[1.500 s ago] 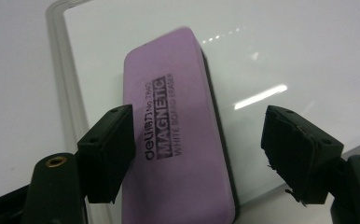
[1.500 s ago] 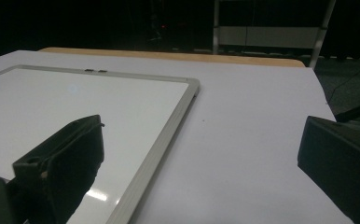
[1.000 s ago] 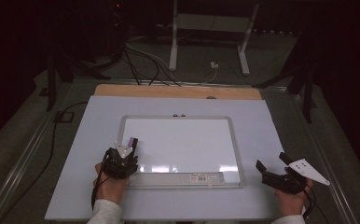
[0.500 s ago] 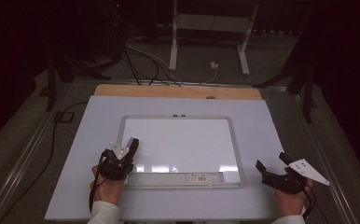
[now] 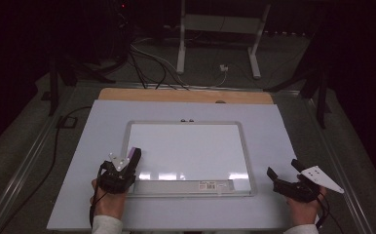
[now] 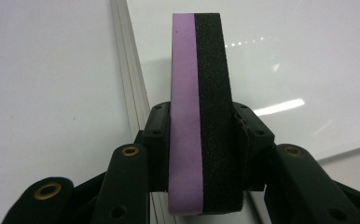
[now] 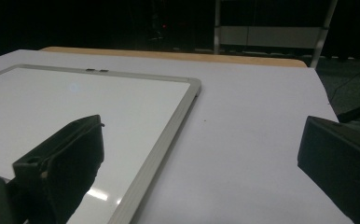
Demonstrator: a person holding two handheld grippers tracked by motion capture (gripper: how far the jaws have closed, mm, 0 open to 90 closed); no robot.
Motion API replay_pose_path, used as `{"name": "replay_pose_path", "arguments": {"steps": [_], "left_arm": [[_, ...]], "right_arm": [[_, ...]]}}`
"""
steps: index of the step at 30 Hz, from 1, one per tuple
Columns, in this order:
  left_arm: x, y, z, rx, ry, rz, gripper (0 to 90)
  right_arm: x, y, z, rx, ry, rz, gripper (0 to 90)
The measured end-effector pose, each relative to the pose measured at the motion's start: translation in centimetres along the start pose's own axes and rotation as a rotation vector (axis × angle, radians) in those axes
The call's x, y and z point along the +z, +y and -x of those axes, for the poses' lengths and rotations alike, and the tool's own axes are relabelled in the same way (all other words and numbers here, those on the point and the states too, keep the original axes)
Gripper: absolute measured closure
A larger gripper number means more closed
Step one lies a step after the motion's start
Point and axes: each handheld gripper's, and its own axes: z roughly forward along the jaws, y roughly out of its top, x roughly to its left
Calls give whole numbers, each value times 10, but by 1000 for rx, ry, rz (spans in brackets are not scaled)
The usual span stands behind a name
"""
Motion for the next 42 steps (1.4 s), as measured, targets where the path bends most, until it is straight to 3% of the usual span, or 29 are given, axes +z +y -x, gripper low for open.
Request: {"name": "replay_pose_path", "arguments": {"steps": [15, 18, 20, 28, 35, 42], "left_arm": [[-12, -14, 7, -13, -15, -34, 603], [-14, -17, 5, -32, -40, -39, 567], [-14, -17, 4, -35, -36, -28, 487], [-18, -5, -4, -17, -97, 100, 257], [-32, 10, -21, -16, -151, 265, 151], [-39, 17, -40, -6, -187, 350, 16]], "right_arm": [[0, 1, -1, -1, 1, 4, 10], [1, 1, -2, -3, 3, 1, 10], [2, 1, -2, -6, 4, -1, 10], [1, 1, -2, -4, 4, 4, 10], [0, 1, -4, -11, 9, 7, 10], [0, 2, -4, -14, 11, 12, 10]]}}
